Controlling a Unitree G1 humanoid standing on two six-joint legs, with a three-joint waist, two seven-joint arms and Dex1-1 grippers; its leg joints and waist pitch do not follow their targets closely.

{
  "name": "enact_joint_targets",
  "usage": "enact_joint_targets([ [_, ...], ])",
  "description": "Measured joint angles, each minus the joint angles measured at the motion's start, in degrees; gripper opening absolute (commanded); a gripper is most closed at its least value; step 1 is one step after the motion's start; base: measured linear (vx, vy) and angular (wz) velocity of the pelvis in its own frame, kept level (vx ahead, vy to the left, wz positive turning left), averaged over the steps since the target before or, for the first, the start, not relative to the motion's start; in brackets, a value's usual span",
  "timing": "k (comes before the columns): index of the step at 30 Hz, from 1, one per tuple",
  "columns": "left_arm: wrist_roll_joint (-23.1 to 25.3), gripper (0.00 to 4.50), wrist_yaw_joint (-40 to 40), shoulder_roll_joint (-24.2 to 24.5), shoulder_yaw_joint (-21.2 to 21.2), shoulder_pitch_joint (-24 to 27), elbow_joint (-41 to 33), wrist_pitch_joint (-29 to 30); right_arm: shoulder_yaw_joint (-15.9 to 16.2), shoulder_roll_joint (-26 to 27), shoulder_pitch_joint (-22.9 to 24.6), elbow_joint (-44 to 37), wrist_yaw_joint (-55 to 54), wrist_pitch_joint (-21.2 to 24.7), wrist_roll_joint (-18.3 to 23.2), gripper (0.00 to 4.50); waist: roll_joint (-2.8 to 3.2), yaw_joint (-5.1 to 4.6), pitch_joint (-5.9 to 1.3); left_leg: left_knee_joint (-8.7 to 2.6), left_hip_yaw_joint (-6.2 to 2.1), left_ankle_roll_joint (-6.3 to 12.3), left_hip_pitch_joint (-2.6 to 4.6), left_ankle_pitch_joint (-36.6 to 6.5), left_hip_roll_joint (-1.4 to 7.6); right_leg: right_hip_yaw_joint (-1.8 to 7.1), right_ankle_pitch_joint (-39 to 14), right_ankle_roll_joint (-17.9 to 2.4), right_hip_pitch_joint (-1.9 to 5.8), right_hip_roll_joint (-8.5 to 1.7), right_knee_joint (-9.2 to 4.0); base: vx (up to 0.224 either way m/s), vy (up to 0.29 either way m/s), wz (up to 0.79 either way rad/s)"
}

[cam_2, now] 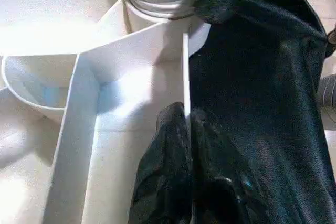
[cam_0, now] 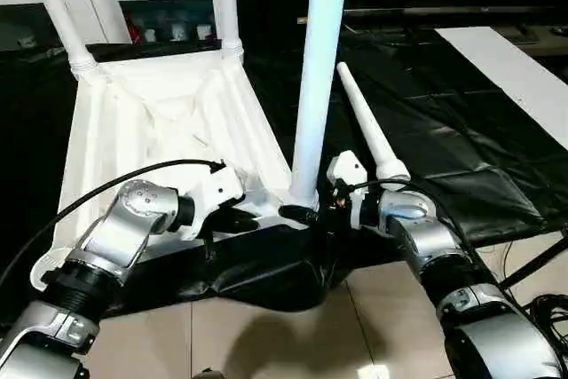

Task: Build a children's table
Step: Rotate leg to tighten

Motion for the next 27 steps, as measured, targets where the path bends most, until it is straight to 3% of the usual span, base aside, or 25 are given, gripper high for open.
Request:
enact_joint_targets([
  [9,0.0,0.0,0.0,0.01,0.03,0.3,-0.37,0.11,-0.13,-0.11,-0.14,0.53,-1.0,-0.03,-0.19,2.83,0.0,-0.04,0.0,0.0,0.01,0.0,0.0,0.0,0.0,0.0,0.0,0.0,0.0,0.0,-0.01,0.0,0.0,0.0],
  [20,0.0,0.0,0.0,0.09,0.05,0.46,-0.53,0.4,-0.17,0.28,-0.13,0.79,-1.87,-0.31,-0.27,2.72,0.01,-0.22,0.01,0.01,0.0,0.0,0.02,0.0,0.0,0.0,0.0,0.0,0.0,0.0,0.01,0.0,0.0,0.0],
  [23,0.5,0.0,1.9,-1.26,0.72,0.27,0.12,1.21,-0.9,1.9,-0.13,1.91,-7.02,-0.67,-0.39,2.71,-0.01,-0.69,0.01,0.0,0.01,-0.01,0.14,0.0,0.0,0.02,0.01,0.0,0.07,0.0,0.08,0.0,0.0,0.0],
  [25,1.74,0.0,6.88,-4.75,1.41,-2.53,4.21,2.54,-4.9,5.99,-0.13,3.78,-19.46,0.36,0.05,2.71,-0.07,-0.83,0.04,-0.03,0.01,-0.03,0.3,0.01,0.0,0.04,0.08,-0.02,0.12,0.0,0.18,0.0,0.0,0.0],
  [27,2.56,0.0,10.09,-7.11,1.17,-4.31,6.33,3.18,-6.89,8.25,-0.24,4.27,-27.69,1.39,0.36,2.7,-0.03,-0.99,0.07,-0.1,0.02,-0.04,0.41,0.01,-0.03,0.07,0.17,0.02,0.12,0.0,0.17,0.0,0.0,0.0],
])
